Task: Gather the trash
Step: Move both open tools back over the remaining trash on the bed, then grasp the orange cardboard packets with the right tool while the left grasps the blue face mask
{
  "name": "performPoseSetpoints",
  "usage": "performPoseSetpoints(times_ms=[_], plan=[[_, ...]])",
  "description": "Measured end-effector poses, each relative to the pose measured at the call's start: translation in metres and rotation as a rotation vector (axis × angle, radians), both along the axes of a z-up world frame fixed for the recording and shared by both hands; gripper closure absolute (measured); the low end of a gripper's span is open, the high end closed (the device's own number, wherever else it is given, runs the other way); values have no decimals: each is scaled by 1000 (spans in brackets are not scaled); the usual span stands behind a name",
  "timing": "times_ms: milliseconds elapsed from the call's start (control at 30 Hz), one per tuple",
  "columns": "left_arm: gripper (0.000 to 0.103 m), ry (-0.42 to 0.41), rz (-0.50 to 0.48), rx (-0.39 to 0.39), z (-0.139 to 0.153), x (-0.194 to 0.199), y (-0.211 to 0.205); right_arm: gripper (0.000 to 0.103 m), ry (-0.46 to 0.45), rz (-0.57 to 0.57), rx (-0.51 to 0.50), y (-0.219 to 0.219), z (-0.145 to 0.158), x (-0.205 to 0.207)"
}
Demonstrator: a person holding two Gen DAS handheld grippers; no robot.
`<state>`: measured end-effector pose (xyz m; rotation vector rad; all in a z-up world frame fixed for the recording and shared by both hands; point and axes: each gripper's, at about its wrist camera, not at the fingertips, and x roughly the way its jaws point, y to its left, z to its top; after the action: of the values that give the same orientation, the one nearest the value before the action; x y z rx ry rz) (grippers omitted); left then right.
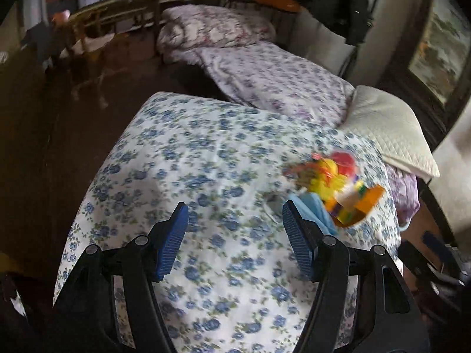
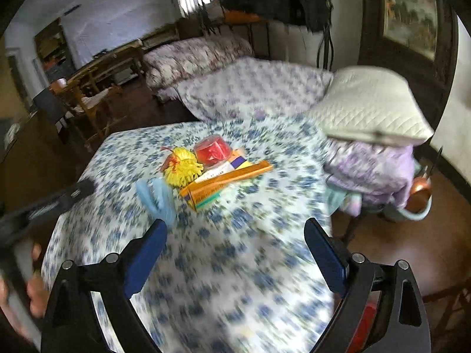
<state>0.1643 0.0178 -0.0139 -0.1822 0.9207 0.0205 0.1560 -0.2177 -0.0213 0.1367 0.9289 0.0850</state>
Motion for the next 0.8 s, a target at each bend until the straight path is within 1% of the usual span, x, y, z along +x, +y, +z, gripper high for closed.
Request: performPoseSetpoints(times_ms=[67, 167, 200, 267, 367, 500, 567, 600, 633, 667, 733, 800], plan=[[38, 0, 21, -16, 1, 1, 9, 11, 17, -43, 17, 2, -7, 16], [38, -9, 43, 2, 2, 2, 14, 11, 40, -68, 32, 9, -15, 33], [38, -14, 53, 11, 3, 2, 15, 11, 52, -72, 28, 14, -19, 39], [38, -13, 61, 6, 3, 3, 18, 11, 69, -80, 0, 22, -26, 42], [38, 0, 60, -16, 0, 5, 20, 11, 95, -119, -9, 28, -38, 54], [38, 6, 46, -10, -1, 7, 15, 11, 137, -173, 6, 21, -56, 67], [38, 6, 39, -6, -2, 8, 12, 14, 147, -173, 14, 18, -63, 71], [38, 6, 35, -4, -2, 8, 11, 26, 131, -163, -13, 18, -63, 71], [38, 7, 31, 1, -3, 9, 9, 38, 115, -141, -16, 19, -62, 71], [38, 8, 28, 3, -3, 10, 8, 69, 111, -120, 3, 19, -61, 70], [38, 17, 18, 7, -6, 11, 5, 74, 112, -99, -10, 18, -58, 67], [38, 23, 10, 10, -8, 12, 2, 85, 106, -82, -11, 15, -54, 59]])
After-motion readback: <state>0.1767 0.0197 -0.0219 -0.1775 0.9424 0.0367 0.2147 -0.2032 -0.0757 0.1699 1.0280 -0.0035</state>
